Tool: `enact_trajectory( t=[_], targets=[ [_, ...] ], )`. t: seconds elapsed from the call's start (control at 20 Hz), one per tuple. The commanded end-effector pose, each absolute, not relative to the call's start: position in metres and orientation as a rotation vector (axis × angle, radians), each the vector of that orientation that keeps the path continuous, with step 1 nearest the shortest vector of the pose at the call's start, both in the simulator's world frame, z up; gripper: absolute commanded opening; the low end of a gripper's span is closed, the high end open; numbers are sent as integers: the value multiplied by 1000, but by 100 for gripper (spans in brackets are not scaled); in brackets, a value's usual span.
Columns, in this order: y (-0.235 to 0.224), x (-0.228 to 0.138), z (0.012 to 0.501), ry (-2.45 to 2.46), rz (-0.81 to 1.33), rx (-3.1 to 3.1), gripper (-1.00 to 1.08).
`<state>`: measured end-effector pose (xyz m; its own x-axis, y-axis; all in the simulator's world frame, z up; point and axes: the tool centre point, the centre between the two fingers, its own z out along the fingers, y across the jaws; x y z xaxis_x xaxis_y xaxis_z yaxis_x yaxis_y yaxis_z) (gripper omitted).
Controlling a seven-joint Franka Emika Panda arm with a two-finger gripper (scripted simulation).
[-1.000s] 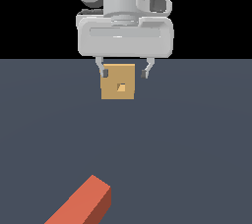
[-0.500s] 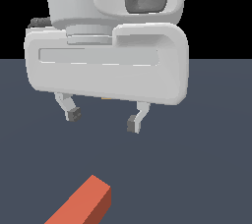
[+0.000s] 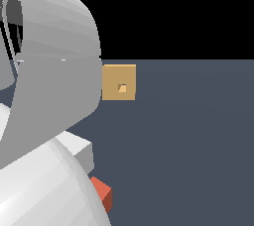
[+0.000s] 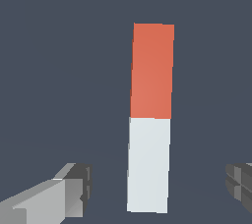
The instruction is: Insert the peg into the horizontal hole in a box.
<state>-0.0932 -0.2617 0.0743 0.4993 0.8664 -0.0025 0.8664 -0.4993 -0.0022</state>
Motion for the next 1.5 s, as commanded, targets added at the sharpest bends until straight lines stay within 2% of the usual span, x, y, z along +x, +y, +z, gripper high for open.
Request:
enact_trajectory(
  t=[0.0, 0.4, 1.15, 1.2, 1.45],
  targets=[
    [-273, -101, 70, -1539, 3, -2740, 100],
    [-278, -104, 65, -1525, 3, -2747, 100],
    [-279, -105, 17, -1521, 0, -2748, 100],
    [-279, -105, 17, -1521, 0, -2748, -100],
    [-279, -105, 17, -1521, 0, -2748, -100]
  ],
)
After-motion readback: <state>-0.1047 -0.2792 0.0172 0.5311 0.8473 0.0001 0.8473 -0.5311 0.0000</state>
